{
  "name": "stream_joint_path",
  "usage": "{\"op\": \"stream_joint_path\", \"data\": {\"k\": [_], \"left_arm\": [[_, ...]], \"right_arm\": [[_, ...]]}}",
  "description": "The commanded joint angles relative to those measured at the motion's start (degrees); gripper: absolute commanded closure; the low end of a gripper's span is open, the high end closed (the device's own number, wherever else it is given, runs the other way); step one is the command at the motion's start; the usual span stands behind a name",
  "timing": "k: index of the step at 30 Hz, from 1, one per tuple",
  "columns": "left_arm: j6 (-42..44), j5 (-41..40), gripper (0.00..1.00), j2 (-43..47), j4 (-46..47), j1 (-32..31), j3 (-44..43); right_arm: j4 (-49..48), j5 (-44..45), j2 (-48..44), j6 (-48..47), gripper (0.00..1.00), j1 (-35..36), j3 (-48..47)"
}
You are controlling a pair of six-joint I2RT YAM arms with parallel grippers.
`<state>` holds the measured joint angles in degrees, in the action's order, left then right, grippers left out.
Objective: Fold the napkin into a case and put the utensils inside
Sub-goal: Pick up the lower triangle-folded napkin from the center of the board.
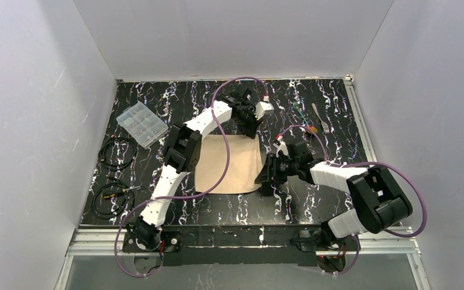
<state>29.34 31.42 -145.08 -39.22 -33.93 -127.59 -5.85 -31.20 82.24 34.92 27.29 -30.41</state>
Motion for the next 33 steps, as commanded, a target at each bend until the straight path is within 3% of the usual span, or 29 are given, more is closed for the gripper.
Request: {"op": "stream_joint_path", "data": {"k": [1,12,19,23,28,33], "left_arm": [[-0.2,-2.9,1.00,-0.4,-0.8,0.5,-0.7],[-0.3,-2.5,1.00,-0.4,-1.1,0.8,-0.4],[-0.3,-2.2,1.00,-0.2,-1.6,0.9,-0.5],[-0.5,-2.3,1.00,-0.3,-1.7,1.1,-1.0],[-0.9,-2.2,1.00,-0.2,-1.7,1.3,-1.0],[-1.4,-2.0,1.00,-0.4,-1.7,1.5,-1.4]], "right_arm": [[1.5,3.5,-0.6,-2.9,0.48,2.4,-1.2],[10.4,12.0,-1.1,-10.0,0.48,6.3,-5.6],[21.6,15.1,-4.9,-17.4,0.48,6.6,-11.7],[17.6,13.2,-6.9,-20.3,0.48,7.0,-10.2],[11.9,7.6,-2.6,-21.3,0.48,6.9,-7.9],[10.3,8.4,-0.8,-21.5,0.48,8.5,-8.5]]}}
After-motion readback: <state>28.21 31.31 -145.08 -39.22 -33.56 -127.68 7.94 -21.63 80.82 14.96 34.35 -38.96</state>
